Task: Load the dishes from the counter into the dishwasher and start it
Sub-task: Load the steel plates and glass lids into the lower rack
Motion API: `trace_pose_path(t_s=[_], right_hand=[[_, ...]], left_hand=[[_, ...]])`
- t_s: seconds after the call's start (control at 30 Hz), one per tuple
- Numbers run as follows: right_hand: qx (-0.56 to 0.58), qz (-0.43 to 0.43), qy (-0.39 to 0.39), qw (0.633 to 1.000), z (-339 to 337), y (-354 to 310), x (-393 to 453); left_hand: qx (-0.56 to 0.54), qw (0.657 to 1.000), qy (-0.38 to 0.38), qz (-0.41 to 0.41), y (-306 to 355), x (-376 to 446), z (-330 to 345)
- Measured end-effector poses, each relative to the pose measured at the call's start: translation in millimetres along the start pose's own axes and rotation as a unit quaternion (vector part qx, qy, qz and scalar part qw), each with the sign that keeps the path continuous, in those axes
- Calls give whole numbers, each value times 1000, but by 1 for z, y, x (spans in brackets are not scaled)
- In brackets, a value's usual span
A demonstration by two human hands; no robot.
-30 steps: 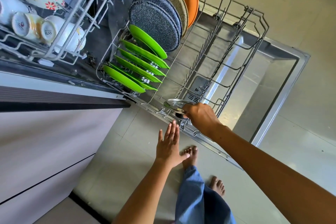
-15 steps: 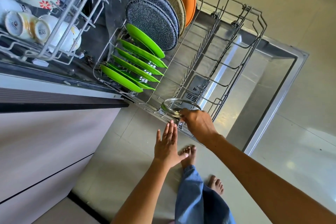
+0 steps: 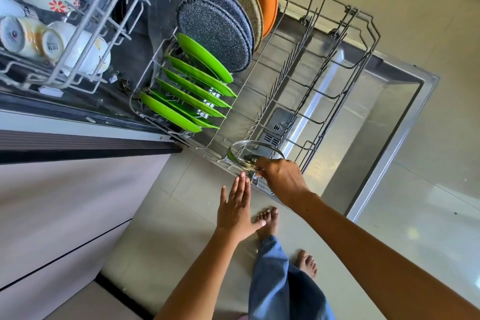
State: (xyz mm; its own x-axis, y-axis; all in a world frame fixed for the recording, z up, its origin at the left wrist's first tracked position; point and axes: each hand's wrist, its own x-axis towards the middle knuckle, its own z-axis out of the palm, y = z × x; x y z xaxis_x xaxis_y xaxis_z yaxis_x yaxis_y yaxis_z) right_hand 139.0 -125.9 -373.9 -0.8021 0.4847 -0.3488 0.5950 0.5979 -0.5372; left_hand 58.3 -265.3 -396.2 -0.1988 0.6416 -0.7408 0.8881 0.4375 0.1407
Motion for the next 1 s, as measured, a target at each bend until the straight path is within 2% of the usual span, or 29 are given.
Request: trace_pose_path(t_s=[0.3,0.6,0.8,0.87,1.0], right_hand=[[45,3,113,993,-24,9,0],[-15,21,25,999,-17,2,20],[-12,26,-30,999,-2,-13,4],[-12,34,-19,999,5,-17,-1],[-19,42,64,997,9,-15,-4]], left_hand=[[-4,1000,5,-5,3,-2,-1],[-2,1000,-8,-10,5,-2,-3],[6,1000,-14,-14,5,-1,-3],[9,1000,-15,-13,5,-1,-3],[-1,1000,3,-12,3,-1,1]])
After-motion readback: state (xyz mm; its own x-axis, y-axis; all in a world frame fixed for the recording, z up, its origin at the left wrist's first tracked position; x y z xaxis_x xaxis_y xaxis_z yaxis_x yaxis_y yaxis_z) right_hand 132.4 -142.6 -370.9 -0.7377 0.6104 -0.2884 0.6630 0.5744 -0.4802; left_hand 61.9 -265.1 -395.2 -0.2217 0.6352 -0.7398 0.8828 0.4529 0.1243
